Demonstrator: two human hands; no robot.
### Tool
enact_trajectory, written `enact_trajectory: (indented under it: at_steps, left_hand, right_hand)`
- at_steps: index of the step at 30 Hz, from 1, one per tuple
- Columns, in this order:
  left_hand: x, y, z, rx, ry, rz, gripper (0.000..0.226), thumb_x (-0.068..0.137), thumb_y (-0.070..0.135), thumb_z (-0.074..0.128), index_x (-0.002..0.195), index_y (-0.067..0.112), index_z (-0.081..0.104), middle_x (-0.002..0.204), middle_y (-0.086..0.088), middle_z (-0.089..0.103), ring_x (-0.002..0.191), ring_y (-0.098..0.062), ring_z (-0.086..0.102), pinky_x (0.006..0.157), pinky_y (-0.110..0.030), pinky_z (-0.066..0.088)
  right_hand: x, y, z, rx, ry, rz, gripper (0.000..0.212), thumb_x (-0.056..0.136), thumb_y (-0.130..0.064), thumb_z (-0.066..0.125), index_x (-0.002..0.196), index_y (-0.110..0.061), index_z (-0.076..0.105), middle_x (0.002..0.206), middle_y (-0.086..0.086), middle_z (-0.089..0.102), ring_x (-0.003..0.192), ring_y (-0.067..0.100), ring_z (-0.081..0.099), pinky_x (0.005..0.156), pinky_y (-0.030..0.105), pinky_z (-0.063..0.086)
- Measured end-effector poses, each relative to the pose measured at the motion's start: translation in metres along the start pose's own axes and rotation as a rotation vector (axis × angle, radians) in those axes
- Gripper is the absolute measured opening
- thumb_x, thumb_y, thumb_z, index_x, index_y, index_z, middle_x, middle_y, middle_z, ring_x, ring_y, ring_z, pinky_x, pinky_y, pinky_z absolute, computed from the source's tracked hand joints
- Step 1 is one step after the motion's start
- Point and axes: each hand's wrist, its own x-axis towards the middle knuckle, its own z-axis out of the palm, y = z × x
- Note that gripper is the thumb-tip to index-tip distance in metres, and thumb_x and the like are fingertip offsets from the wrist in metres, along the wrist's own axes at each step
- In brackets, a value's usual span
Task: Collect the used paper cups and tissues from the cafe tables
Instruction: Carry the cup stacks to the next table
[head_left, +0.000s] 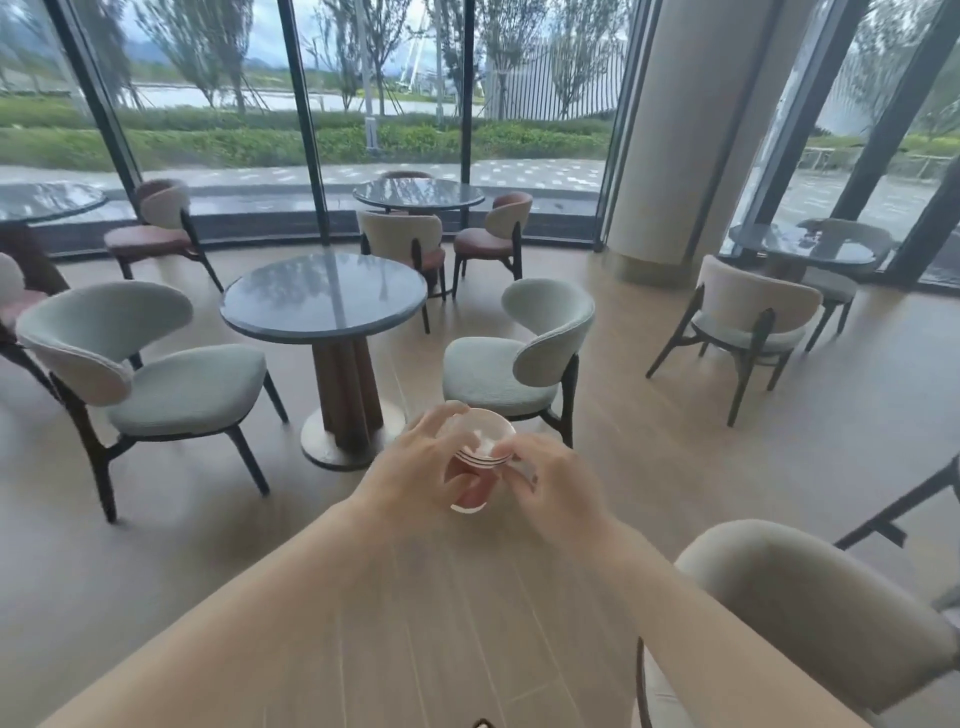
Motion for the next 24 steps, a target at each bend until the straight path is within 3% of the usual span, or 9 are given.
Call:
enact_trajectory:
  at_steps: [6, 10, 14, 20, 24]
  left_hand:
    - [0.093, -0.053, 0.008, -0.112, -0.055, -0.079, 0.059, 0.08, 0.041, 0.068, 0.131, 0.028, 0.041, 0.147, 0.004, 0.027, 0.123, -0.019, 0.047, 0.099, -0.04, 0.042]
    - [0.18, -0.074, 0.013, -0.137, -0.096, -0.021, 0.062, 0.081, 0.036, 0.069, 0.134, 0.028, 0.039, 0.143, 0.009, 0.036, 0.122, -0.013, 0.047, 0.096, -0.021, 0.035]
    - [0.262, -0.079, 0.031, -0.202, -0.059, 0.027, 0.059, 0.079, 0.03, 0.071, 0.131, 0.025, 0.044, 0.135, 0.009, 0.044, 0.119, -0.01, 0.046, 0.096, -0.024, 0.038]
    - [0.364, -0.095, 0.087, -0.27, -0.097, 0.072, 0.056, 0.072, 0.041, 0.075, 0.121, 0.028, 0.051, 0.126, 0.012, 0.05, 0.108, -0.009, 0.051, 0.088, -0.03, 0.046]
    - [0.44, -0.105, 0.131, -0.313, -0.138, 0.12, 0.042, 0.069, 0.041, 0.078, 0.105, 0.031, 0.059, 0.122, 0.014, 0.047, 0.103, -0.006, 0.051, 0.084, -0.024, 0.042]
  right_hand:
    - [0.088, 0.053, 0.022, 0.04, 0.008, -0.05, 0.013, 0.084, -0.017, 0.064, 0.097, -0.022, 0.063, 0.093, -0.007, 0.068, 0.088, 0.013, 0.058, 0.075, 0.03, 0.047]
    - [0.152, 0.102, 0.014, 0.037, 0.02, -0.014, 0.015, 0.086, -0.02, 0.061, 0.099, -0.027, 0.062, 0.095, -0.009, 0.067, 0.092, 0.014, 0.059, 0.076, 0.038, 0.05]
    - [0.205, 0.154, -0.003, 0.004, 0.064, 0.009, 0.016, 0.085, -0.013, 0.062, 0.098, -0.022, 0.064, 0.093, -0.009, 0.067, 0.087, 0.016, 0.059, 0.071, 0.038, 0.051]
    - [0.251, 0.237, -0.014, -0.034, 0.06, 0.103, 0.017, 0.078, -0.009, 0.069, 0.092, -0.017, 0.067, 0.096, -0.005, 0.066, 0.089, 0.002, 0.054, 0.074, 0.004, 0.036]
    - [0.285, 0.302, -0.022, -0.097, 0.066, 0.204, 0.02, 0.077, -0.012, 0.071, 0.095, -0.018, 0.066, 0.097, -0.005, 0.064, 0.08, -0.003, 0.05, 0.064, 0.003, 0.032]
